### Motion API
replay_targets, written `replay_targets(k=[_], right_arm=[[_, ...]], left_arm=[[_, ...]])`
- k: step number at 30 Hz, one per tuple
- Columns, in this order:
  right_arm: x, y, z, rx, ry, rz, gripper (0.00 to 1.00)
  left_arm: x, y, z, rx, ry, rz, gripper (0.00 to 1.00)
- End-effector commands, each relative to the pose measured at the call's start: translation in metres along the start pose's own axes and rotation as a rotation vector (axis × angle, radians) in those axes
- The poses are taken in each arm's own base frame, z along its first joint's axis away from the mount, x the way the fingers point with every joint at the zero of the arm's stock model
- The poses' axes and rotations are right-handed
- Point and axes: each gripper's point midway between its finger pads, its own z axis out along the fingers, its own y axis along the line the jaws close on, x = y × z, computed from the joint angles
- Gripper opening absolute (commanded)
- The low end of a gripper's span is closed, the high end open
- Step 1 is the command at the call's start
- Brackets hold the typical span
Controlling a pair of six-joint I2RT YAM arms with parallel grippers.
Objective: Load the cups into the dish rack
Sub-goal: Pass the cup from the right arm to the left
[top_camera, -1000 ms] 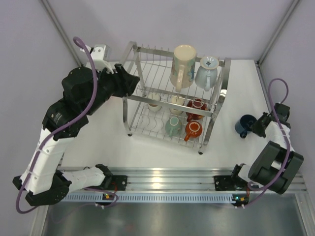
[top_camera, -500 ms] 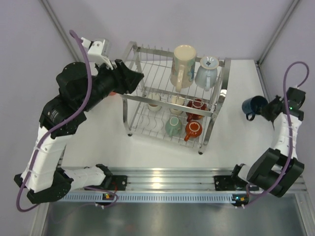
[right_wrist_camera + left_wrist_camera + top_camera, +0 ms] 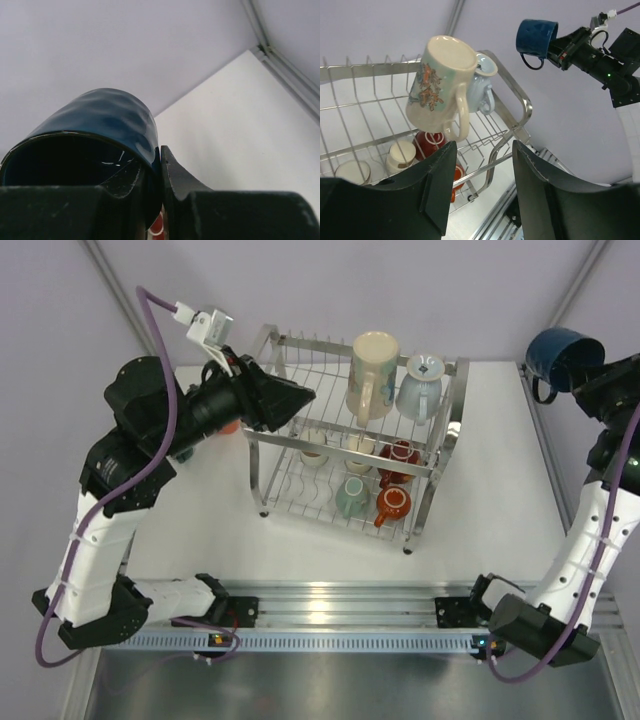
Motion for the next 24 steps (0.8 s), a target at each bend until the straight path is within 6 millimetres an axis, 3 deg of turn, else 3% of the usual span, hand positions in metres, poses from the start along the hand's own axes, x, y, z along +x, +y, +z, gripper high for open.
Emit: replay_targets(k=[1,5,10,14,19,20,23,24], right_arm=[[-0.045,0.089,-0.032,-0.317,-0.103,0.027,0.0],[-0.061,0.141,-0.057,-0.535,-0.126,0.066,0.0],[-0.064,0.187,-0.084,-0.724,-0.098,0.174,0.0],[-0.044,0.235,-0.105,-0.88,0.002,0.233,0.0],[-0.043,0.273,-0.139,-1.051,0.026,0.33,0.0],[-0.035,0.286,-0.152,-1.11,0.072,0.351,0.0],[-0.027,0.305,-0.164,-1.193,0.118,0.396,0.0],[-0.016,0.315,-0.17,-1.229,0.169,0.425,0.0]], left_arm=[[-0.026,-0.032,0.005,0.154,-0.07,0.002,0.54],[-0.033,-0.048,0.006,0.24,-0.088,-0.002,0.54],[-0.035,-0.058,0.009,0.311,-0.107,0.022,0.54],[-0.037,-0.065,0.01,0.363,-0.134,0.034,0.54],[-0.038,-0.073,0.009,0.425,-0.163,0.049,0.54],[-0.036,-0.074,0.01,0.438,-0.159,0.053,0.54],[-0.038,-0.079,0.009,0.477,-0.177,0.051,0.54],[-0.037,-0.084,0.008,0.508,-0.174,0.053,0.55]])
